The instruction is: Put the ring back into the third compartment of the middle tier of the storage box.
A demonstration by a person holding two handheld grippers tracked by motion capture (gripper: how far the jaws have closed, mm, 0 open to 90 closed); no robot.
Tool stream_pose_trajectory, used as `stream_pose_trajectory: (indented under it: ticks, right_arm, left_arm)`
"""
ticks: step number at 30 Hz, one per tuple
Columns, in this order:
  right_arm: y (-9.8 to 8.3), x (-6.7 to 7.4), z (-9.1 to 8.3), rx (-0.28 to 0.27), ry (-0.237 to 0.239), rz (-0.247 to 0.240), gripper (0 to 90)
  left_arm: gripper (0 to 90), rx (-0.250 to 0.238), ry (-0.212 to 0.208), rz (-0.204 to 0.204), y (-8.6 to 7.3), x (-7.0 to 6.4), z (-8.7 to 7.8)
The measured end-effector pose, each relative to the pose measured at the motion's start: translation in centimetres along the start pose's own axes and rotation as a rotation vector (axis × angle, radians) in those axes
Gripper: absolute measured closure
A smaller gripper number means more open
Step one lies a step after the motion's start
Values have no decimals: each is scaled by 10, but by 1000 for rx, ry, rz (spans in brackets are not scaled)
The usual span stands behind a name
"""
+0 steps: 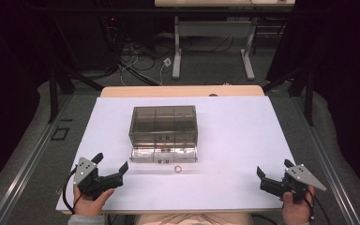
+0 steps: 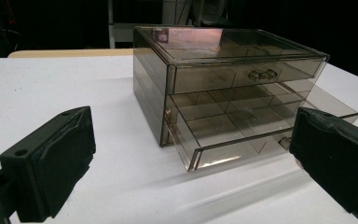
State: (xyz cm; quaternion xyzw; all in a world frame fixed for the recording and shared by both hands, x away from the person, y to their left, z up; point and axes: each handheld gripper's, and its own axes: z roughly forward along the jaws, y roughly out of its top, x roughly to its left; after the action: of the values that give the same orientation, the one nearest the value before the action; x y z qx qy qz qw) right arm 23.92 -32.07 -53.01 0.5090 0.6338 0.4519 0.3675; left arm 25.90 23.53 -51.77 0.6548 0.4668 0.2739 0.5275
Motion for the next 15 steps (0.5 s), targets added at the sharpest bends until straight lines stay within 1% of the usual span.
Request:
stream_pose_trajectory:
  ticks: [1,2,3,4,6,7,9,10,11,12,13,14,15]
  right_arm:
    - [-1,1,2,-25,-10,5,0]
    - [-1,1,2,-25,-10,5,0]
    - [1,2,-1,18,6,-16,0]
    - [1,2,-1,18,6,-16,0]
    - [1,3,-1,16,-3,-34,0]
    - [2,5,-1,17,-19,-59,0]
    - [4,7,-2,31,-33,-84,0]
    - [4,8,-1,25,-41,-98,0]
    - [4,8,-1,25,-41,-98,0]
    - [4,9,1,-2,-57,-99,0]
    - [6,9,-1,16,-50,-102,0]
    - [6,9,-1,16,-50,-102,0]
    - [6,9,-1,9,-80,-112,0]
  left_arm:
    - [5,-1,0,1,0,0,0]
    - [5,-1,0,1,0,0,0]
    - [5,-3,-3,0,0,0,0]
    - [5,-4,-2,2,0,-1,0]
    - [5,-5,-2,6,0,-1,-1]
    - [5,-6,-3,8,1,-2,-1]
    - [5,-6,-4,13,1,-2,-1]
    - [5,-4,-9,18,1,-3,-1]
    - [5,-4,-9,18,1,-3,-1]
    - [5,-3,-7,19,1,-4,-1]
    - [5,-3,-8,22,1,-4,-1]
    - [5,-4,-10,25,1,-5,-1]
    - [5,-6,-14,30,1,-5,-1]
